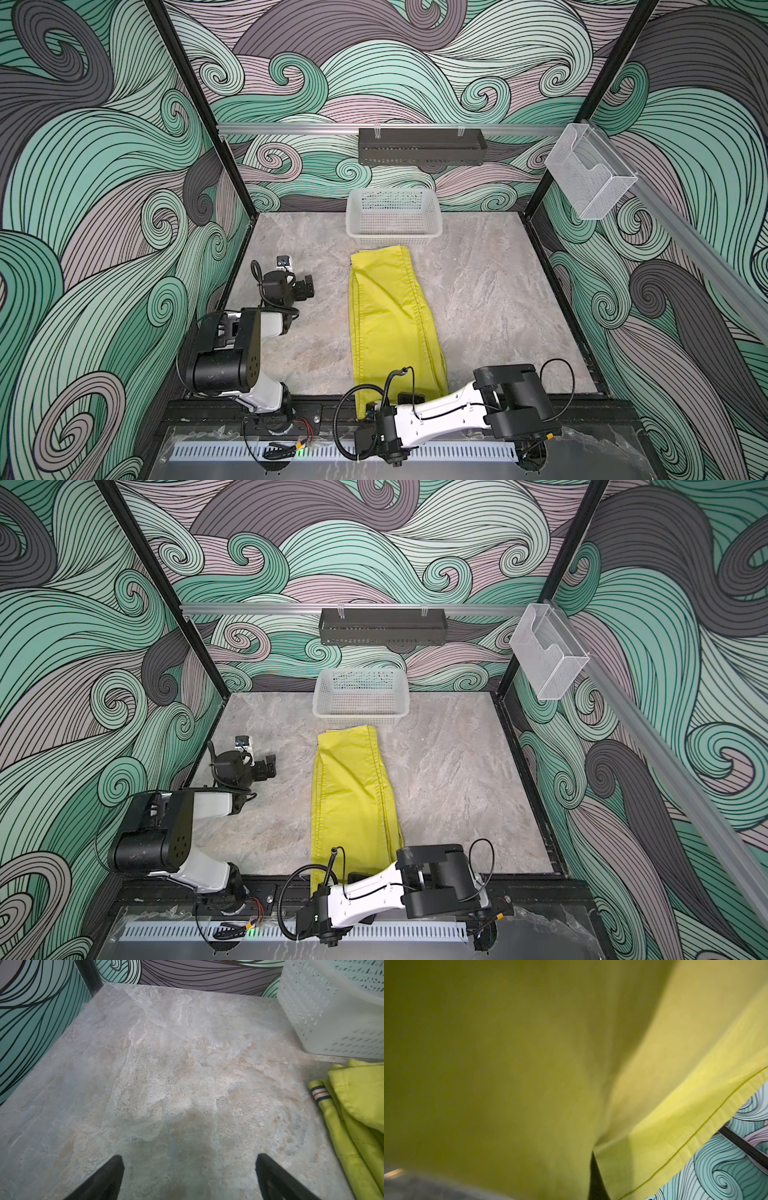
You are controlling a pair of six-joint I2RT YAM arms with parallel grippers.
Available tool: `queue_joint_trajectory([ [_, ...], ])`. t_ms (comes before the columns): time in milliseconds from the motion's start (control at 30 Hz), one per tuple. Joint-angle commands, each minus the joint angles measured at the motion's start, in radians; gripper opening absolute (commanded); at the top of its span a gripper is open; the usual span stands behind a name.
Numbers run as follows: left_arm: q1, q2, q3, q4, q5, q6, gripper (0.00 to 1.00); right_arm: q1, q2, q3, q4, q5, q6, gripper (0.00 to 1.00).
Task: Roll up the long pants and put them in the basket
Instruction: Roll the long pant at the center of the board.
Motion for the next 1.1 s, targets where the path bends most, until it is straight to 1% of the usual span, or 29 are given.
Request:
queue_joint_trajectory([
  [0, 0.000, -0.015, 0.024, 0.004, 0.006, 0.004, 0.99, -0.078, -0.101, 0.010, 0.059, -0.142, -0.067, 0.00],
  [100, 0.001, -0.014, 0.025, 0.003, 0.005, 0.003, 0.99, -0.198, -0.232, 0.030, 0.062, -0.353, -0.147, 0.00],
  [133, 0.001, -0.013, 0.026, 0.002, 0.005, 0.002, 0.99, -0.249, -0.267, 0.033, 0.067, -0.454, -0.174, 0.00],
  [167, 0.001, -0.013, 0.025, 0.002, 0.006, 0.003, 0.99, -0.298, -0.288, 0.034, 0.068, -0.552, -0.203, 0.00],
  [267, 0.000, -0.012, 0.026, 0.002, 0.006, 0.003, 0.99, -0.399, -0.310, 0.034, 0.060, -0.723, -0.272, 0.00],
  [400, 0.001, -0.013, 0.025, 0.002, 0.006, 0.003, 0.99, -0.502, -0.267, 0.023, 0.057, -0.904, -0.334, 0.00],
  [500, 0.001, -0.013, 0.026, 0.002, 0.006, 0.002, 0.99, -0.564, -0.186, 0.005, 0.044, -1.012, -0.387, 0.00],
  [567, 0.001, -0.016, 0.023, 0.004, 0.006, 0.002, 0.93, -0.591, -0.126, 0.008, 0.042, -1.075, -0.434, 0.00],
  [633, 0.001, -0.033, 0.018, 0.015, 0.006, 0.017, 0.90, -0.620, -0.058, 0.051, 0.019, -1.092, -0.472, 0.00],
  [667, 0.001, -0.064, 0.020, -0.009, 0.005, 0.018, 0.91, -0.636, -0.034, 0.078, 0.004, -1.100, -0.482, 0.00],
  [700, 0.000, -0.109, 0.034, -0.091, -0.004, 0.007, 0.91, -0.650, -0.009, 0.113, -0.013, -1.091, -0.485, 0.00],
  [733, -0.001, -0.197, 0.063, -0.211, -0.007, -0.011, 0.91, -0.663, 0.015, 0.154, -0.034, -1.082, -0.498, 0.00],
  [800, -0.025, -0.318, 0.086, -0.348, 0.000, -0.007, 0.89, -0.676, 0.062, 0.234, -0.108, -1.076, -0.552, 0.00],
  [867, -0.115, -0.446, 0.089, -0.464, -0.104, 0.022, 0.88, -0.688, 0.105, 0.317, -0.191, -1.070, -0.610, 0.00],
  [933, -0.225, -0.556, 0.110, -0.602, -0.191, 0.011, 0.86, -0.711, 0.149, 0.392, -0.255, -1.090, -0.668, 0.00],
  [967, -0.265, -0.606, 0.102, -0.618, -0.195, -0.001, 0.86, -0.725, 0.172, 0.420, -0.284, -1.109, -0.688, 0.00],
  [1000, -0.298, -0.667, 0.085, -0.624, -0.165, -0.018, 0.86, -0.739, 0.203, 0.453, -0.333, -1.149, -0.728, 0.00],
  [1033, -0.332, -0.726, 0.064, -0.631, -0.136, -0.028, 0.85, -0.755, 0.239, 0.479, -0.380, -1.211, -0.775, 0.00],
  [1067, -0.374, -0.780, 0.054, -0.653, -0.145, -0.044, 0.83, -0.767, 0.270, 0.497, -0.419, -1.279, -0.821, 0.00],
])
